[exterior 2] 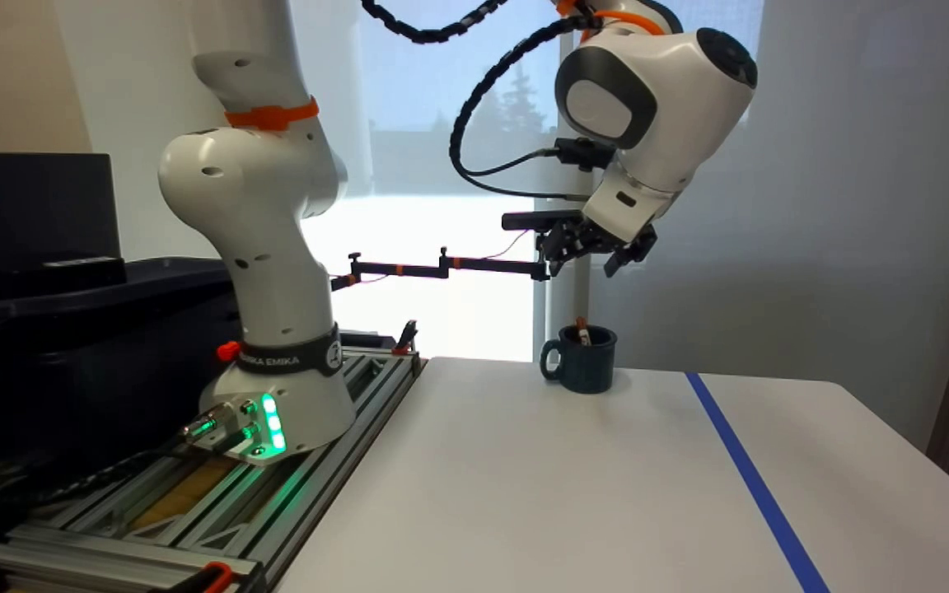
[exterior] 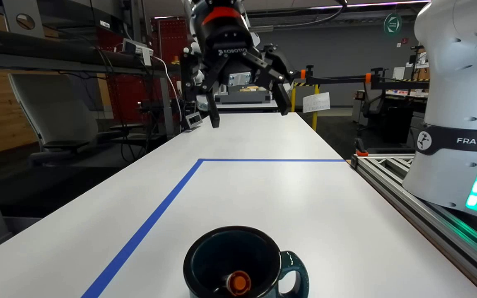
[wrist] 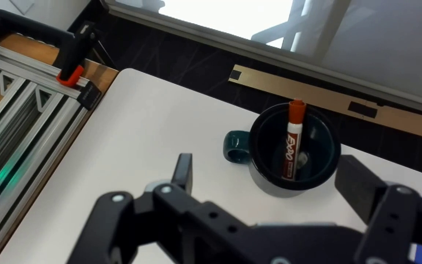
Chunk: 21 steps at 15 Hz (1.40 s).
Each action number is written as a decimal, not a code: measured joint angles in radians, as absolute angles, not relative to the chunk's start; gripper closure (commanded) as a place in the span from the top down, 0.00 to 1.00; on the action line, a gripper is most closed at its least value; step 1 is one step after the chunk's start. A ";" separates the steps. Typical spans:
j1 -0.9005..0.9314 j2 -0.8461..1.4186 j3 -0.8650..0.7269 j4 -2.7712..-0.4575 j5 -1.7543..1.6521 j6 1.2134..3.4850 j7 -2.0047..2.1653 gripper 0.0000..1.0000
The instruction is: Remove the marker from the mug.
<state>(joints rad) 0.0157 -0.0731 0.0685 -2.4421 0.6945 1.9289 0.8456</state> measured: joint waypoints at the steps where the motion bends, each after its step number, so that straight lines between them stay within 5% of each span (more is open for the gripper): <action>1: 0.016 -0.073 0.069 -2.446 0.695 1.929 0.846 1.00; 12: 0.017 -0.073 0.068 -2.450 0.695 1.953 0.847 1.00; 21: 0.079 -0.085 0.129 -2.531 0.699 2.193 0.936 1.00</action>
